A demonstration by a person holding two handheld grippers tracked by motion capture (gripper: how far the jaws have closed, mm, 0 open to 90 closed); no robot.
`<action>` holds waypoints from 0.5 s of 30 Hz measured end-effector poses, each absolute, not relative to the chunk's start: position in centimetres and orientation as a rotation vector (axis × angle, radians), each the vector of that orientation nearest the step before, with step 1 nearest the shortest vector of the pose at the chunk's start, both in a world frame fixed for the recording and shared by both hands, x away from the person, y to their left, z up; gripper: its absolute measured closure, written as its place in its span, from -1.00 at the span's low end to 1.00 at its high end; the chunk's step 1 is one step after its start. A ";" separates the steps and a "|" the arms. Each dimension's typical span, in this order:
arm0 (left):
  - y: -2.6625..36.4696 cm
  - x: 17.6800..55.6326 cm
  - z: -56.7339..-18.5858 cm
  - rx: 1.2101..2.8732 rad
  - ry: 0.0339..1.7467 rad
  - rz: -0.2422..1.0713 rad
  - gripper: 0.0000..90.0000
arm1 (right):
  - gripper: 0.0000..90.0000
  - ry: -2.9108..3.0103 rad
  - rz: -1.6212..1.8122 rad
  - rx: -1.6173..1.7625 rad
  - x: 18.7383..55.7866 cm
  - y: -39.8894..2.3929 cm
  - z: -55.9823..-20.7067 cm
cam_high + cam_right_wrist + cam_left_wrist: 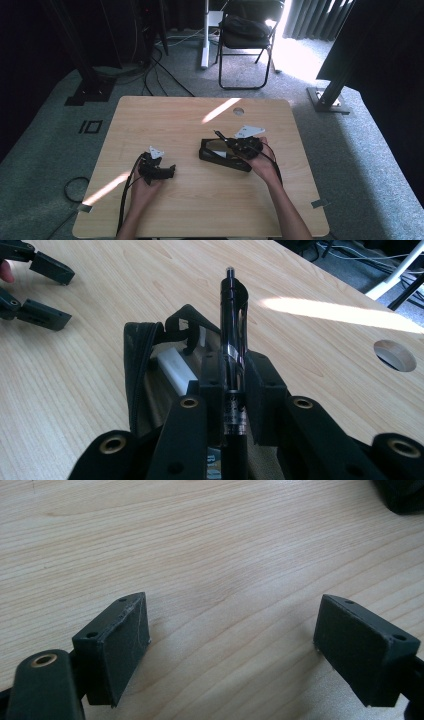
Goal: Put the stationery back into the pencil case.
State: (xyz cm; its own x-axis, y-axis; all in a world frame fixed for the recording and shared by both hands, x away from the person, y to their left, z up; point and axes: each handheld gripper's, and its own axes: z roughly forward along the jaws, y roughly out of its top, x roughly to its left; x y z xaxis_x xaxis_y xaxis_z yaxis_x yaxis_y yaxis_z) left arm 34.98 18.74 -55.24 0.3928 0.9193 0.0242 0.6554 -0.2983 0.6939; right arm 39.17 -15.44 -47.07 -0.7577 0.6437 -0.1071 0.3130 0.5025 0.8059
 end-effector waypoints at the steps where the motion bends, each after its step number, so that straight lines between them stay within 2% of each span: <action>1: 18.7 35.0 -55.2 2.054 1.343 0.570 -0.67 | 0.76 2.357 1.144 0.792 39.1 -15.4 -47.1; 15: 18.7 35.0 -55.3 2.051 1.344 0.568 -0.67 | 0.75 2.381 1.123 0.785 39.1 -15.5 -47.7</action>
State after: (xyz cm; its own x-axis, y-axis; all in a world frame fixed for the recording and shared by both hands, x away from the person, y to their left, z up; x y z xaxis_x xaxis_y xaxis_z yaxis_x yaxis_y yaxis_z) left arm 34.97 18.72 -55.26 0.3911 0.9201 0.0211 0.6563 -0.2949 0.6945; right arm 39.12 -15.54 -47.67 -0.7659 0.6337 -0.1086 0.3194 0.5217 0.7911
